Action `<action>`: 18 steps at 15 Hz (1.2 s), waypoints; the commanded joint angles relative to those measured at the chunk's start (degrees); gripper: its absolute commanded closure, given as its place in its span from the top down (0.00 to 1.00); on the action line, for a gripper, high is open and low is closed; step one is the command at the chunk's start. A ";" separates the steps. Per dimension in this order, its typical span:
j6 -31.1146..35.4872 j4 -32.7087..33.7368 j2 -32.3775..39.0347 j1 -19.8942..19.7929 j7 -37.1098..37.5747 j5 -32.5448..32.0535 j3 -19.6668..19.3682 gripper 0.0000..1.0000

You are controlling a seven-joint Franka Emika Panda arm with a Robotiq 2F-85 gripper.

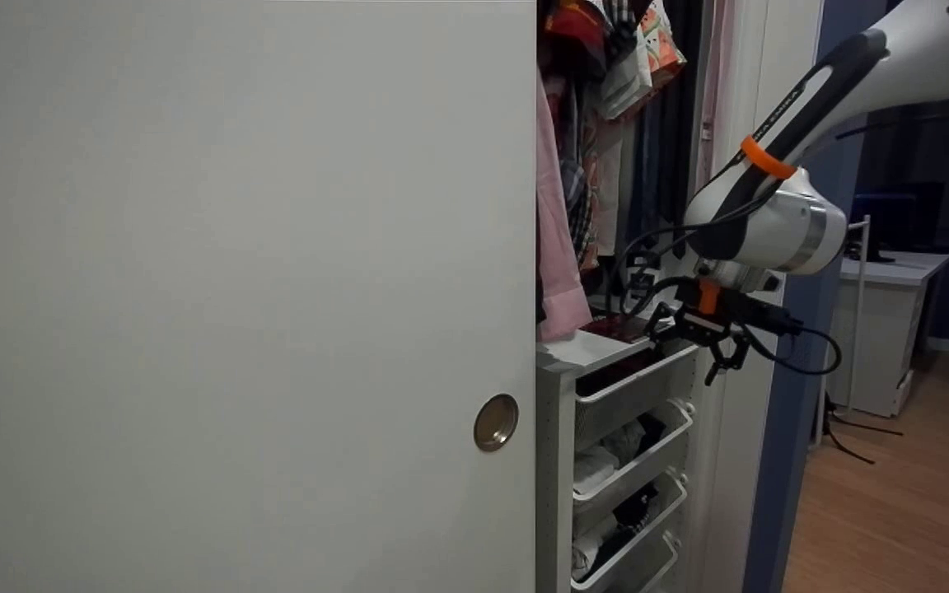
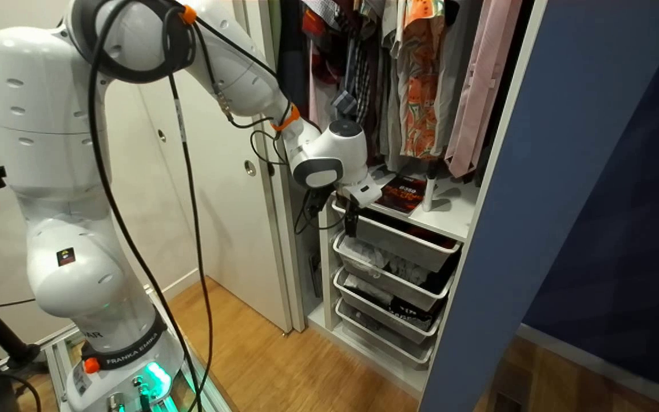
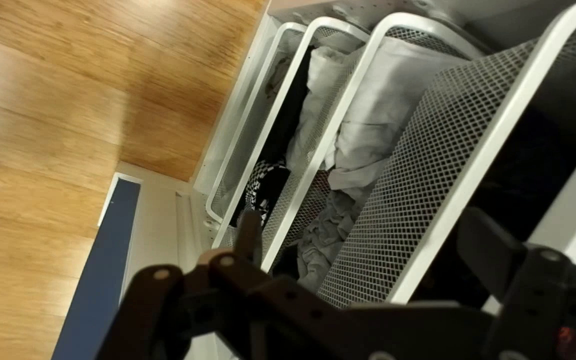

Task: Open the upper drawer

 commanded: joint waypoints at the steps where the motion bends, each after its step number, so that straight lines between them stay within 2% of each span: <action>1: 3.43 5.28 5.82 -1.05 0.48 7.46 2.03 1.00; 6: 7.17 8.54 11.17 -1.38 0.38 12.64 3.54 1.00; 11: 11.85 7.69 11.50 -2.24 -1.72 16.54 5.61 1.00; 16: 19.54 6.51 12.04 -6.21 -8.20 23.75 11.88 1.00; 18: 22.77 6.45 13.19 -8.79 -10.44 27.15 15.62 1.00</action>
